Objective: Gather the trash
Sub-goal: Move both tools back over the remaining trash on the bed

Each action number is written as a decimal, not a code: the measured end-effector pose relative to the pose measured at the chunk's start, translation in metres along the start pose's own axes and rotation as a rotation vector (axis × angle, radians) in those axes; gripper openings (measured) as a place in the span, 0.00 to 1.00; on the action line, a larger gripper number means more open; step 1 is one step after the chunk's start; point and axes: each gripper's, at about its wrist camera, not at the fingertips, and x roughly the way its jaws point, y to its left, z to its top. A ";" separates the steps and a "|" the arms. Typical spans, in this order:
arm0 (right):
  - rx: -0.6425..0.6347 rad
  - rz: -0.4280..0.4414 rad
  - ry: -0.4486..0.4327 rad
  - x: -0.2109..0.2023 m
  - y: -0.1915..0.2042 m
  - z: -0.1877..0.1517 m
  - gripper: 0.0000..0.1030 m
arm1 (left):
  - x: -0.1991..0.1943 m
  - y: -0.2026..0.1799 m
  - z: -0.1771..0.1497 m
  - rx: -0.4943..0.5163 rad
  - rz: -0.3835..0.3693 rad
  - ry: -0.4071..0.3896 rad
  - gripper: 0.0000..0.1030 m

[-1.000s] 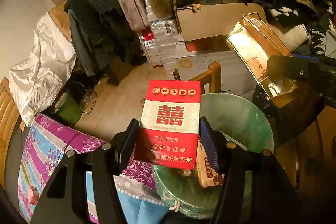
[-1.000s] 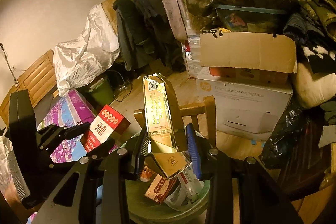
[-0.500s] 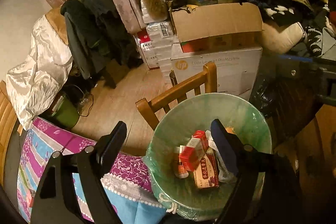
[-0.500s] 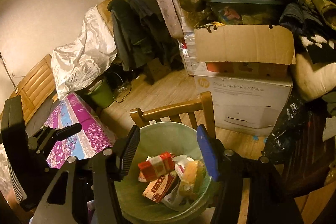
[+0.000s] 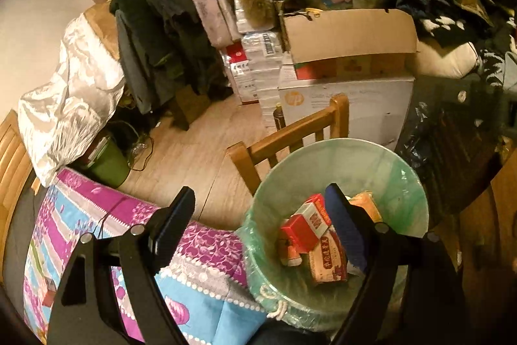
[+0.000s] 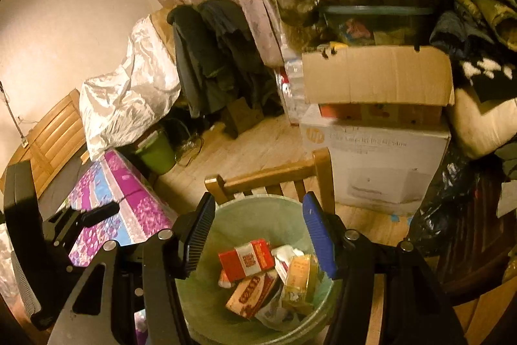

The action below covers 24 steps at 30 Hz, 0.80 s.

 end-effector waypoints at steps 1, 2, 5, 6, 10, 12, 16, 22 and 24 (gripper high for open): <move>0.000 -0.001 -0.020 -0.002 0.004 0.000 0.57 | -0.002 0.003 -0.002 -0.010 0.008 -0.002 0.77; -0.001 0.000 -0.038 -0.004 0.007 0.000 0.57 | -0.005 0.008 -0.005 -0.027 0.025 -0.009 0.77; -0.027 -0.001 -0.109 -0.010 0.026 -0.004 0.58 | -0.017 0.022 -0.013 -0.074 0.087 -0.044 0.77; -0.041 -0.002 -0.124 -0.012 0.033 -0.006 0.58 | -0.023 0.029 -0.018 -0.096 0.116 -0.060 0.77; -0.090 0.006 -0.193 -0.018 0.064 -0.012 0.66 | -0.038 0.055 -0.038 -0.165 0.208 -0.084 0.77; -0.114 0.015 -0.226 -0.021 0.081 -0.016 0.69 | -0.043 0.071 -0.047 -0.205 0.244 -0.081 0.77; -0.154 0.041 -0.247 -0.021 0.113 -0.024 0.73 | -0.054 0.104 -0.073 -0.309 0.304 -0.068 0.77; -0.205 0.106 -0.210 -0.007 0.163 -0.038 0.75 | -0.076 0.143 -0.123 -0.395 0.412 -0.043 0.77; -0.231 0.140 -0.186 -0.001 0.186 -0.045 0.75 | -0.085 0.154 -0.143 -0.420 0.445 -0.027 0.77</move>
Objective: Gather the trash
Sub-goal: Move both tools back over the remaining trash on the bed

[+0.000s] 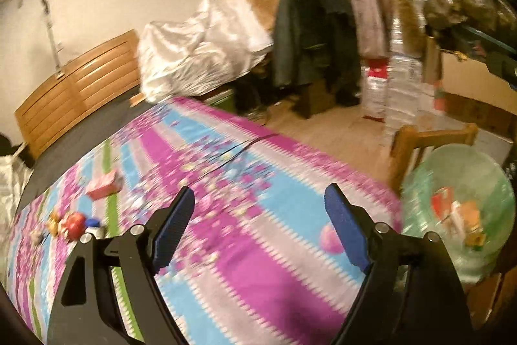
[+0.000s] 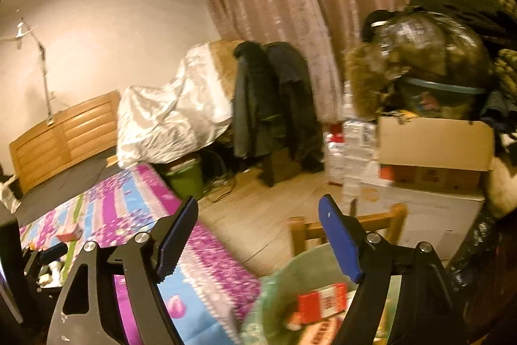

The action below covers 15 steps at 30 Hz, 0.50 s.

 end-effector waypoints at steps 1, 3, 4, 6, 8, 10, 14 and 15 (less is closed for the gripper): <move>-0.012 0.015 0.008 0.004 0.010 -0.001 0.75 | 0.000 0.006 -0.004 -0.007 0.009 0.004 0.77; -0.043 0.055 0.027 0.011 0.035 -0.005 0.76 | 0.000 0.026 -0.016 -0.037 0.037 0.026 0.77; -0.061 0.075 0.040 0.015 0.049 -0.008 0.77 | 0.000 0.038 -0.024 -0.060 0.049 0.041 0.77; -0.089 0.110 0.064 0.022 0.073 -0.013 0.77 | 0.000 0.056 -0.036 -0.092 0.069 0.064 0.77; -0.119 0.151 0.098 0.029 0.098 -0.021 0.79 | -0.001 0.075 -0.052 -0.127 0.097 0.088 0.77; -0.149 0.186 0.127 0.034 0.123 -0.028 0.80 | -0.003 0.092 -0.066 -0.159 0.123 0.113 0.77; -0.232 0.265 0.178 0.040 0.180 -0.047 0.80 | -0.010 0.135 -0.101 -0.257 0.189 0.172 0.77; -0.252 0.281 0.187 0.042 0.193 -0.051 0.80 | -0.012 0.145 -0.110 -0.279 0.204 0.187 0.77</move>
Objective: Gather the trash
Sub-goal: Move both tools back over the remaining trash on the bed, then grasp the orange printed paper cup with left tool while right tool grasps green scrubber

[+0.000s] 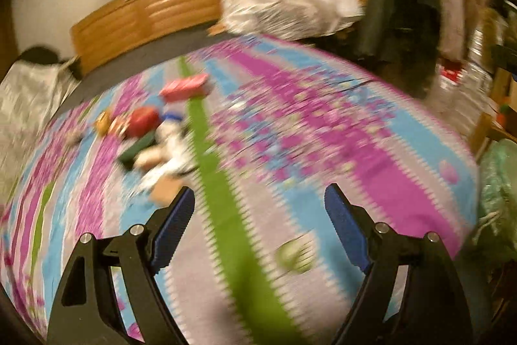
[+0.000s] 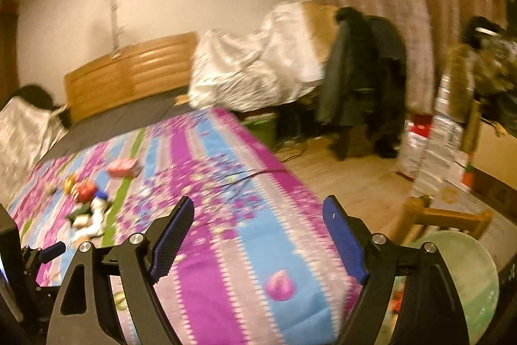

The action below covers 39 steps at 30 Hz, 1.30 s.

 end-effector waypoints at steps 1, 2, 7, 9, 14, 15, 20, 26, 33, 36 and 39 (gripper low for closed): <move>-0.021 0.015 0.010 0.004 0.011 0.000 0.80 | 0.003 0.015 -0.008 -0.031 0.024 0.025 0.77; -0.049 0.034 0.023 0.010 0.026 -0.001 0.80 | 0.005 0.026 -0.013 -0.054 0.039 0.042 0.77; -0.104 0.116 0.078 0.032 0.071 -0.006 0.80 | 0.008 0.082 -0.043 -0.176 0.126 0.099 0.77; -0.130 0.151 0.102 0.040 0.091 -0.009 0.80 | 0.006 0.104 -0.056 -0.221 0.165 0.115 0.77; -0.188 0.223 0.156 0.057 0.134 -0.020 0.80 | 0.000 0.152 -0.082 -0.334 0.243 0.158 0.77; -0.191 0.237 0.164 0.059 0.139 -0.021 0.80 | 0.000 0.159 -0.085 -0.348 0.254 0.162 0.77; -0.228 0.311 0.211 0.073 0.178 -0.026 0.80 | -0.006 0.196 -0.099 -0.437 0.316 0.167 0.77; -0.273 0.378 0.271 0.085 0.213 -0.037 0.80 | -0.004 0.229 -0.099 -0.506 0.355 0.161 0.77; -0.237 0.515 0.354 0.116 0.253 -0.036 0.80 | 0.026 0.270 -0.067 -0.571 0.285 0.165 0.77; -0.180 0.585 0.367 0.128 0.273 -0.022 0.80 | 0.054 0.295 -0.022 -0.615 0.227 0.131 0.77; -0.145 0.617 0.378 0.133 0.283 -0.015 0.80 | 0.099 0.317 0.029 -0.669 0.140 0.122 0.77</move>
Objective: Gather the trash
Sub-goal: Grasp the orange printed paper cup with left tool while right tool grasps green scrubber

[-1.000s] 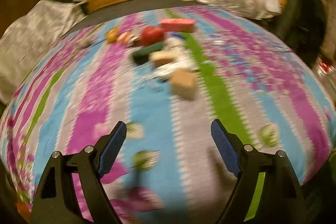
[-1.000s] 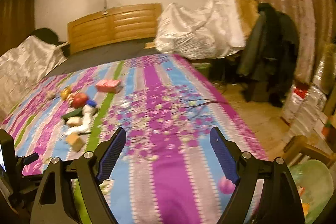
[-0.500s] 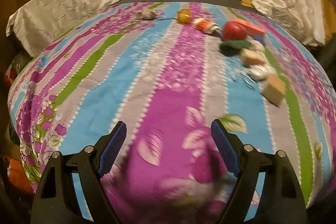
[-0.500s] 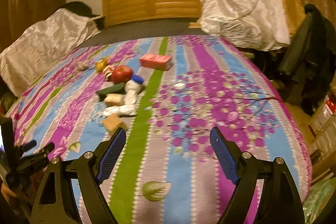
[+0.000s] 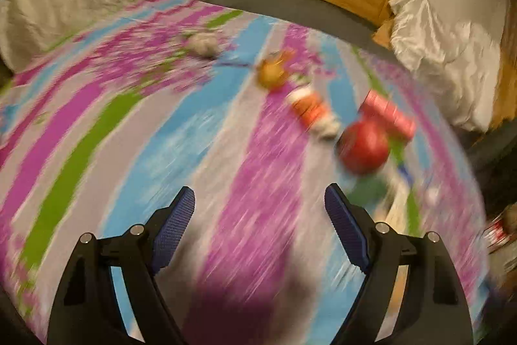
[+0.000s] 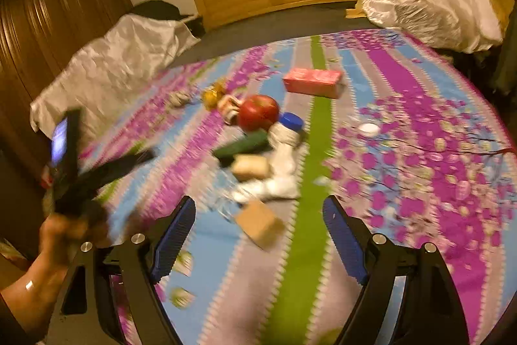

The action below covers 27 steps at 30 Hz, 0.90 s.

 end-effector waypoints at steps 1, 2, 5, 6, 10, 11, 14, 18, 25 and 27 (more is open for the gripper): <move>0.003 0.002 0.005 0.002 0.000 0.000 0.80 | 0.015 -0.009 0.015 -0.010 -0.013 0.015 0.77; 0.003 -0.001 0.012 0.004 0.000 0.000 0.80 | 0.035 -0.020 0.033 -0.018 -0.034 0.038 0.78; -0.001 -0.031 0.040 0.009 -0.007 -0.002 0.80 | 0.092 -0.050 0.068 0.022 -0.016 0.097 0.83; 0.003 -0.038 0.042 0.010 -0.011 -0.003 0.80 | 0.102 -0.055 0.073 0.025 0.015 0.090 0.83; 0.045 -0.054 0.044 0.013 -0.030 0.000 0.80 | 0.155 -0.063 0.093 0.028 0.044 0.163 0.83; 0.051 -0.060 0.045 0.015 -0.035 0.002 0.80 | 0.170 -0.063 0.093 0.023 0.047 0.200 0.83; 0.055 -0.063 0.051 0.025 -0.039 0.006 0.78 | 0.190 -0.066 0.088 0.069 0.076 0.233 0.80; 0.017 -0.023 0.051 0.040 -0.025 0.018 0.71 | 0.170 -0.064 0.084 0.086 0.012 0.163 0.35; -0.066 0.109 0.082 0.089 0.021 0.052 0.64 | 0.080 -0.005 0.057 0.022 0.039 -0.049 0.34; -0.014 0.130 0.132 0.118 0.021 0.063 0.64 | 0.054 0.015 0.043 -0.007 0.031 -0.076 0.34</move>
